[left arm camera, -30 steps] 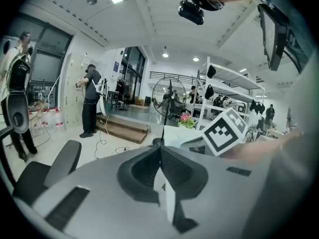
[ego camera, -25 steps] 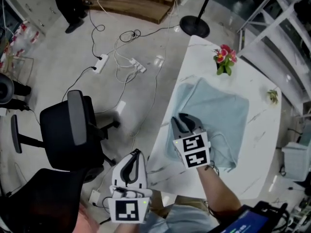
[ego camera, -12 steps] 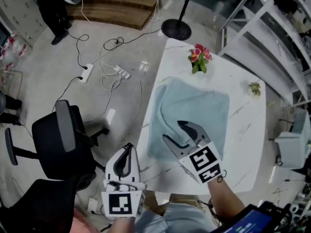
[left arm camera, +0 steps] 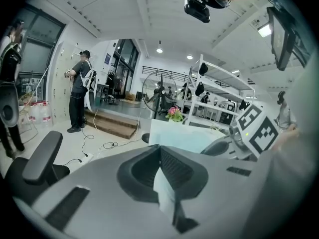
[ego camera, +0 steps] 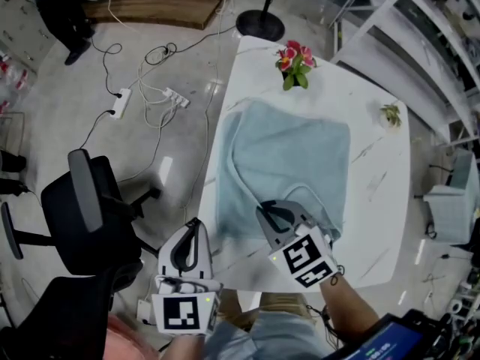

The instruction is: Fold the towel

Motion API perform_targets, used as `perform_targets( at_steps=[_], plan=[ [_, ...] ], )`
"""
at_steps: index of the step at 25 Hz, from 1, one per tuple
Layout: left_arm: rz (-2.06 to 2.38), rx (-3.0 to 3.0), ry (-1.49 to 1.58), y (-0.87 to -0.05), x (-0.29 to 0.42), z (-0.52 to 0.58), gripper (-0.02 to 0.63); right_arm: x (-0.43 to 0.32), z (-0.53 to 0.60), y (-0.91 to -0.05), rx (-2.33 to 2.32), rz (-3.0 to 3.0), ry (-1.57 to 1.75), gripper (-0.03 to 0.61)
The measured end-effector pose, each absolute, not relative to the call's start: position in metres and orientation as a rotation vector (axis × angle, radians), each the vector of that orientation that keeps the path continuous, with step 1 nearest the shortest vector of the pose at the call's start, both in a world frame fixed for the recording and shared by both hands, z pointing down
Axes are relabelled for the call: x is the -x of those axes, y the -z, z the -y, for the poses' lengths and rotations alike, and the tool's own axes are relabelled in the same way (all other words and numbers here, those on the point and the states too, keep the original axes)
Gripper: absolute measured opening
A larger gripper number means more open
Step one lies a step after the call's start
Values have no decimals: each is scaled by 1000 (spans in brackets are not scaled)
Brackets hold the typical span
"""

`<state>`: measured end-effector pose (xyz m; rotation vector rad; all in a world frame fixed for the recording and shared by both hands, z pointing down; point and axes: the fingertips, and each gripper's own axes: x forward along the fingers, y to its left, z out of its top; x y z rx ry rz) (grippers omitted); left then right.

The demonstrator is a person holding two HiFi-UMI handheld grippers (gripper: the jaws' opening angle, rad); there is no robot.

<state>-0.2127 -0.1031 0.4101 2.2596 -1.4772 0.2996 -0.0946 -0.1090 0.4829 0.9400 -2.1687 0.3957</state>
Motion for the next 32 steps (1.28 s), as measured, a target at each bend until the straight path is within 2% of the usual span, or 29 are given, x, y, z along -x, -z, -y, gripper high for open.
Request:
perform_targets(
  at_steps=[6, 16, 17, 19, 20, 21, 27, 32],
  plan=[
    [1536, -2266, -248, -388, 229, 107, 6, 156, 82, -448, -756, 2269, -431, 32],
    [1555, -2189, -250, -405, 252, 90, 6, 196, 58, -513, -623, 2229, -482, 45],
    [1554, -2183, -253, -410, 251, 88, 6, 200, 56, -514, -594, 2251, -521, 67],
    [1552, -2176, -256, -416, 247, 87, 6, 206, 48, -508, -494, 2282, -593, 200],
    [1551, -2176, -258, -417, 245, 86, 6, 207, 44, -500, -453, 2293, -608, 243],
    [1551, -2178, -258, -417, 243, 87, 7, 205, 42, -491, -426, 2304, -610, 259],
    [1554, -2201, -209, -397, 224, 98, 8, 176, 45, -418, -340, 2427, -569, 262],
    [1477, -2215, -230, -402, 198, 98, 30, 119, 130, -367, -640, 2477, -389, 218]
  ],
)
